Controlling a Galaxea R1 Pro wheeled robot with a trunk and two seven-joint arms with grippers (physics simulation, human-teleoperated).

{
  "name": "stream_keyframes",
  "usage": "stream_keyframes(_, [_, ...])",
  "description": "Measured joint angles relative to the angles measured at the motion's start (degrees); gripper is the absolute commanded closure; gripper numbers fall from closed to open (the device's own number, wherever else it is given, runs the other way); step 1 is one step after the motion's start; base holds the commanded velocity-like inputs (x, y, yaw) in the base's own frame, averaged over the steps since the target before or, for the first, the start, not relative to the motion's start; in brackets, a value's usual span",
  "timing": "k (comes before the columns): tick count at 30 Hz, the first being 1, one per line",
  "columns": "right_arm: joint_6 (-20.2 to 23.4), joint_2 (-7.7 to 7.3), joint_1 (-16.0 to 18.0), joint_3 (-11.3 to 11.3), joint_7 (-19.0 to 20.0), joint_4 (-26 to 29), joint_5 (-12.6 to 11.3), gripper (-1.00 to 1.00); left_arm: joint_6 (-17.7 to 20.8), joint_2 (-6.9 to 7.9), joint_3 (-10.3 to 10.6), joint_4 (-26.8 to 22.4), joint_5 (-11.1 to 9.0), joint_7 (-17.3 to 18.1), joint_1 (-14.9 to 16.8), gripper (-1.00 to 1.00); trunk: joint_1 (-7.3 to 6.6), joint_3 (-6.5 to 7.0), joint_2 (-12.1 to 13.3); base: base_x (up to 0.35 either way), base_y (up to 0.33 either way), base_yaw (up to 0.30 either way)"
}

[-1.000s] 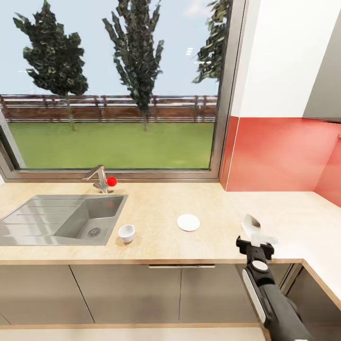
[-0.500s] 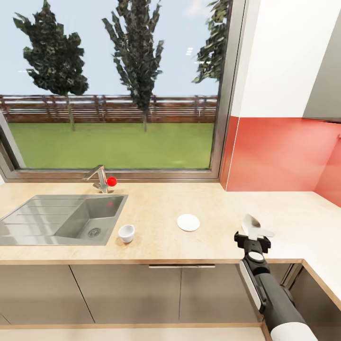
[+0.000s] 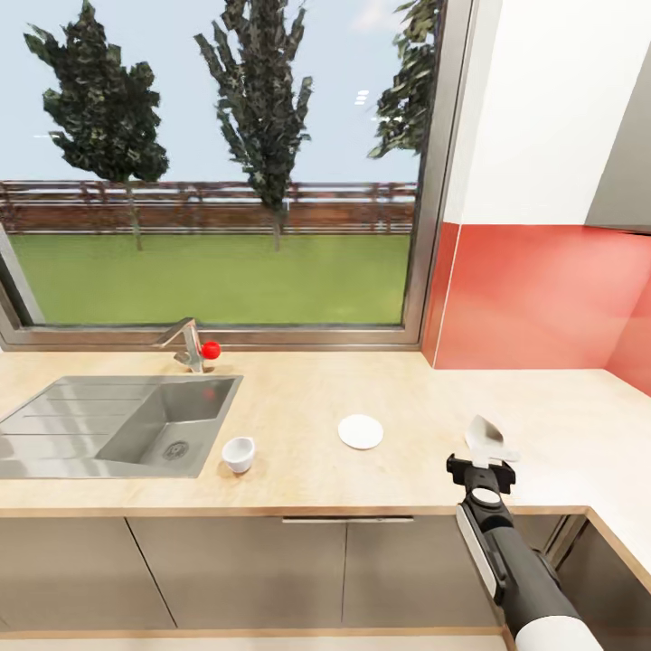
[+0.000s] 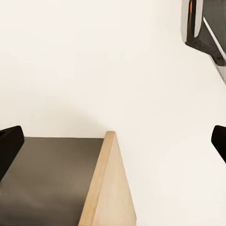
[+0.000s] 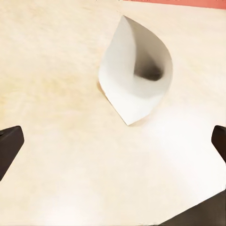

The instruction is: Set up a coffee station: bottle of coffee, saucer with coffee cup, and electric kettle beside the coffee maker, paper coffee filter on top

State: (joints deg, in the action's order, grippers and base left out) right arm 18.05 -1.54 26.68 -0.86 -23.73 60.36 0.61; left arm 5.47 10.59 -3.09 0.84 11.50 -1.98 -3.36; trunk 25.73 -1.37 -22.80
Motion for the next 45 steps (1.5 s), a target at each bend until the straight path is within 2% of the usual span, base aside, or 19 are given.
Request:
stream_keyframes(14, [0.0,0.05,0.0,0.0,0.0,-1.2,0.0,-1.00,0.1,-0.03,0.0,0.0,0.0,0.0,0.0,-1.00,0.00,0.00,0.0,0.051,-0.001,-0.003])
stream_keyframes(24, [0.0,0.07,0.0,0.0,0.0,-1.2,0.0,-1.00,0.1,-0.04,-0.1,0.0,0.0,0.0,0.0,-1.00,-0.01,0.00,0.0,0.279,-0.143,-0.229])
stream_keyframes(30, [0.0,0.07,0.0,0.0,0.0,-1.2,0.0,-1.00,0.1,-0.04,-0.1,0.0,-0.1,0.0,0.0,-1.00,0.00,0.00,0.0,0.175,-0.217,-0.081])
stream_keyframes(45, [-0.1,0.12,-0.1,0.1,0.1,-1.7,0.0,-1.00,0.1,-0.04,-0.2,0.0,-0.1,0.0,0.0,-1.00,0.01,0.00,0.0,0.020,-0.030,-0.005])
